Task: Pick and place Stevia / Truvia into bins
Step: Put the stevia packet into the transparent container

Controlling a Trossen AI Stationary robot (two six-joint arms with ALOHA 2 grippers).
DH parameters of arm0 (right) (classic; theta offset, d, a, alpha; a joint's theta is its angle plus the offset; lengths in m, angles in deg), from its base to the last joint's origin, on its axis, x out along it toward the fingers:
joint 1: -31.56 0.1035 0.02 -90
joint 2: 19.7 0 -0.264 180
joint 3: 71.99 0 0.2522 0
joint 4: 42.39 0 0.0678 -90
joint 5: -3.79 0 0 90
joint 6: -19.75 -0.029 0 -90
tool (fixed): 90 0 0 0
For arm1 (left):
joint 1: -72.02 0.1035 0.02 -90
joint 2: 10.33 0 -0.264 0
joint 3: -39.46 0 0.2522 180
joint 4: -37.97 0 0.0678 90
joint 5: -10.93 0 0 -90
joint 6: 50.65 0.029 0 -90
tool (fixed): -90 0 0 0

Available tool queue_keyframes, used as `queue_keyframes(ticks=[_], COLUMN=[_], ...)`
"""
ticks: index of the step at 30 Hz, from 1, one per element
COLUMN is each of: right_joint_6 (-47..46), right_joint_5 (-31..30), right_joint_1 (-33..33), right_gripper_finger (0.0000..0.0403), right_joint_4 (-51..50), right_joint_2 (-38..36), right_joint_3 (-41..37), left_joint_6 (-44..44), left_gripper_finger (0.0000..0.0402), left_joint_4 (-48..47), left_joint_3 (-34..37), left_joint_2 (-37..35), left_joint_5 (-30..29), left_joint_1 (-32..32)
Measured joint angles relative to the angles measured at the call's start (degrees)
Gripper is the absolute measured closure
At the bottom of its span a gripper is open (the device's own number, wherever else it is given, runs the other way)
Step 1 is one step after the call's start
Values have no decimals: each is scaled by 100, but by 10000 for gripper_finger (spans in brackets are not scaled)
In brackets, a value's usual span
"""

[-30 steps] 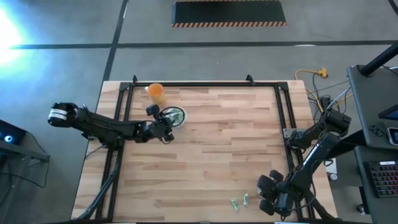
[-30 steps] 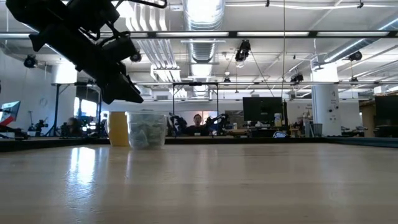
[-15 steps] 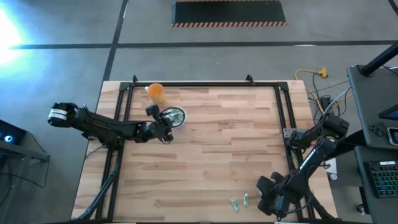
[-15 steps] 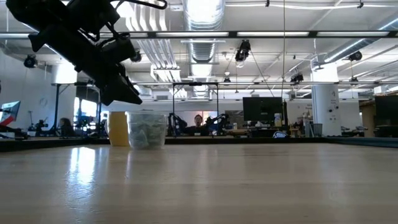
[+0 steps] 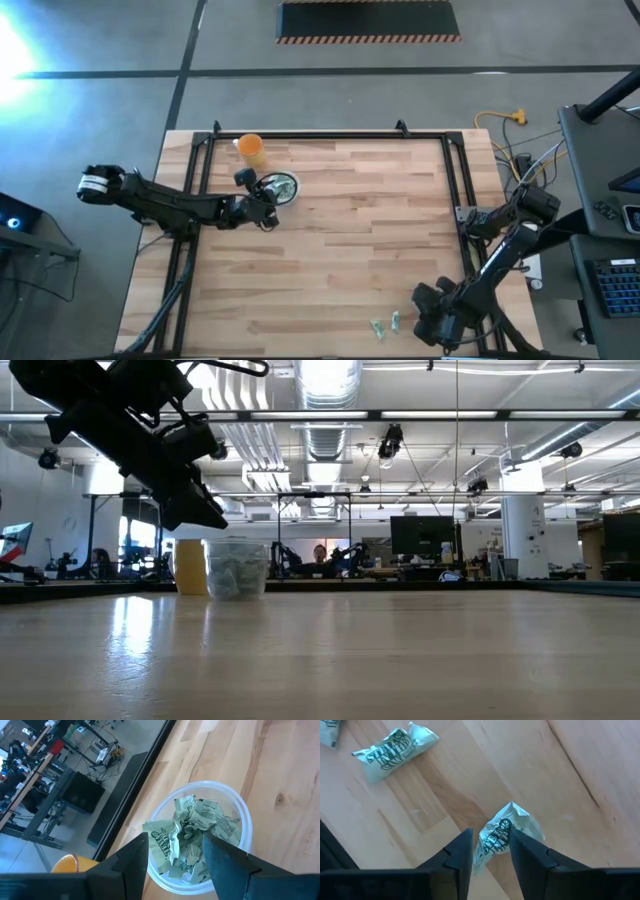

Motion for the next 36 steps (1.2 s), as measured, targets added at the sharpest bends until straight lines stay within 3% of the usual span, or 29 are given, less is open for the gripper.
queue_keyframes(ticks=[8, 13, 19, 23, 31, 36], right_joint_6=[244, 882, 2088, 3161, 4735, 5372], right_joint_5=[206, 28, -953, -1912, -3896, -4749], right_joint_1=[-5, -41, -179, -366, -1032, -1638], right_gripper_finger=[346, 389, 389, 389, 390, 390], right_joint_4=[-82, -40, -44, -46, -35, -26], right_joint_2=[67, 88, 93, 91, 85, 80], right_joint_3=[17, 111, 247, 284, 295, 295], left_joint_6=[0, 0, 0, 1, -125, -524], left_gripper_finger=[230, 230, 230, 230, 230, 230], left_joint_4=[2, 4, 6, 4, -370, -951], left_joint_3=[0, -2, -75, -118, -90, -87], left_joint_2=[0, 0, -16, -162, -1018, -1624], left_joint_5=[0, -2, -3, -23, -23, 207], left_joint_1=[0, 0, -13, -90, -586, -1036])
